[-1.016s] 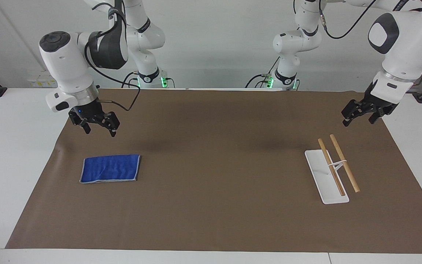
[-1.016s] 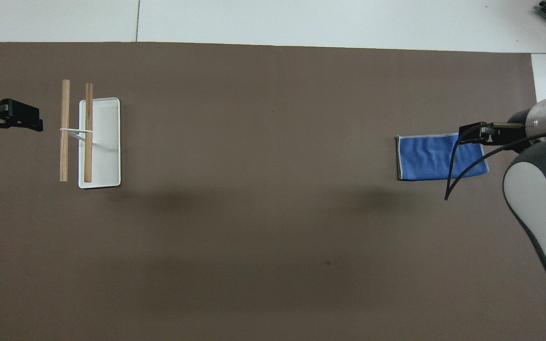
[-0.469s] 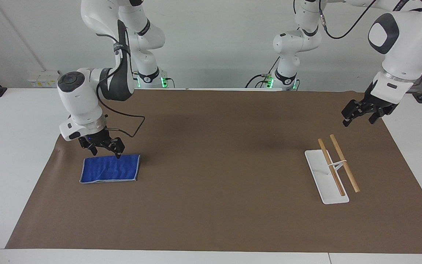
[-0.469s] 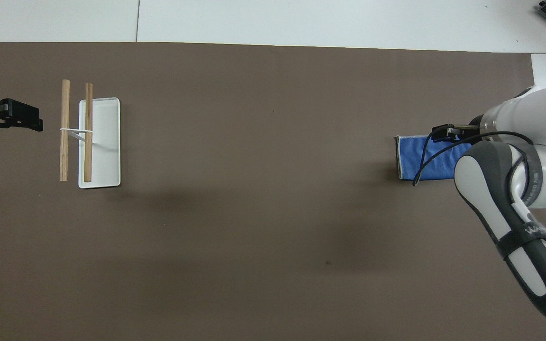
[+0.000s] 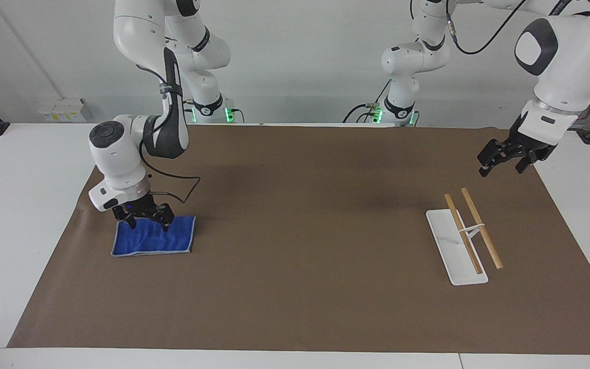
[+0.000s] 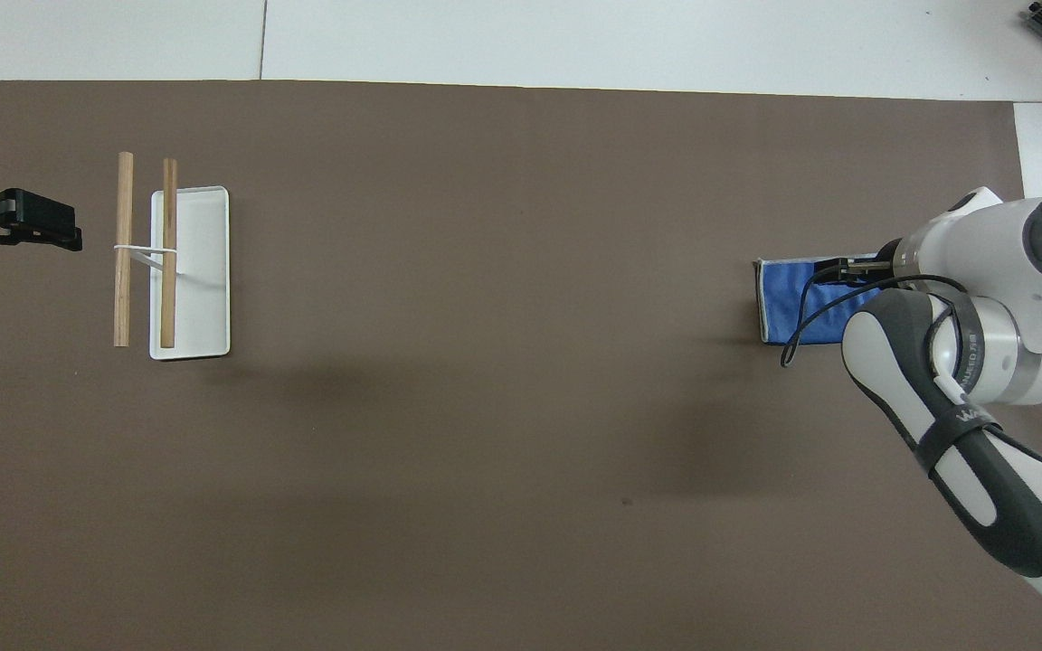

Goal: Right arm passes towel to left arm to hang
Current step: 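Lower the right gripper and close it on the blue towel edge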

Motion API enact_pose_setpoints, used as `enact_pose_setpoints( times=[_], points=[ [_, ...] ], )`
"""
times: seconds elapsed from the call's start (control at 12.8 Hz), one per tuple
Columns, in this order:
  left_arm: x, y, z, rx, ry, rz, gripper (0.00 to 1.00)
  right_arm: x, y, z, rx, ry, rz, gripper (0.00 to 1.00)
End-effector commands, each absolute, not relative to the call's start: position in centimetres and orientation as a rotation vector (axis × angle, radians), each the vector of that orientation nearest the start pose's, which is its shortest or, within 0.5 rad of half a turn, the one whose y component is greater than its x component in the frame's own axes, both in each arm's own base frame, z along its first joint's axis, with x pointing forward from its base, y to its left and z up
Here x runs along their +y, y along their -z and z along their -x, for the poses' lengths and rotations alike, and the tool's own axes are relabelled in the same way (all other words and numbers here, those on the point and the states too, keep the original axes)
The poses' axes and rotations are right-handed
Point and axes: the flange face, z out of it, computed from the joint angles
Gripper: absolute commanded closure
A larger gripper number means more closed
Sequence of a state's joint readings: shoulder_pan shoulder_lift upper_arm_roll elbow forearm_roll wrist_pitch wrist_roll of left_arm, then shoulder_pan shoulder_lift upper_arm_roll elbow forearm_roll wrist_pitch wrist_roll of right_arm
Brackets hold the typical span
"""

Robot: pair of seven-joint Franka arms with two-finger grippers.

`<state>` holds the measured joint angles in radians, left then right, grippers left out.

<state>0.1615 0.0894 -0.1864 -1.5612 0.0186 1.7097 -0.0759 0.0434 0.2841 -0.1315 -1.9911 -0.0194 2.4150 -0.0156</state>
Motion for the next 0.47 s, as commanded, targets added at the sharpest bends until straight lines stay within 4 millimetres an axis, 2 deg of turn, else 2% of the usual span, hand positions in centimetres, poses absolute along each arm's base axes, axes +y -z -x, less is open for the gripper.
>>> enact_pose_setpoints(
  times=[0.0, 0.39],
  points=[
    [-0.7, -59.2, -58.6, -0.082, 0.098, 3.137, 0.00, -5.8, -31.4, -61.5, 0.035, 0.225, 3.193, 0.00],
    [-0.7, -59.3, -58.7, -0.082, 0.103, 3.137, 0.00, -6.6, -28.7, -60.9, 0.023, 0.165, 3.200, 0.00]
  ],
)
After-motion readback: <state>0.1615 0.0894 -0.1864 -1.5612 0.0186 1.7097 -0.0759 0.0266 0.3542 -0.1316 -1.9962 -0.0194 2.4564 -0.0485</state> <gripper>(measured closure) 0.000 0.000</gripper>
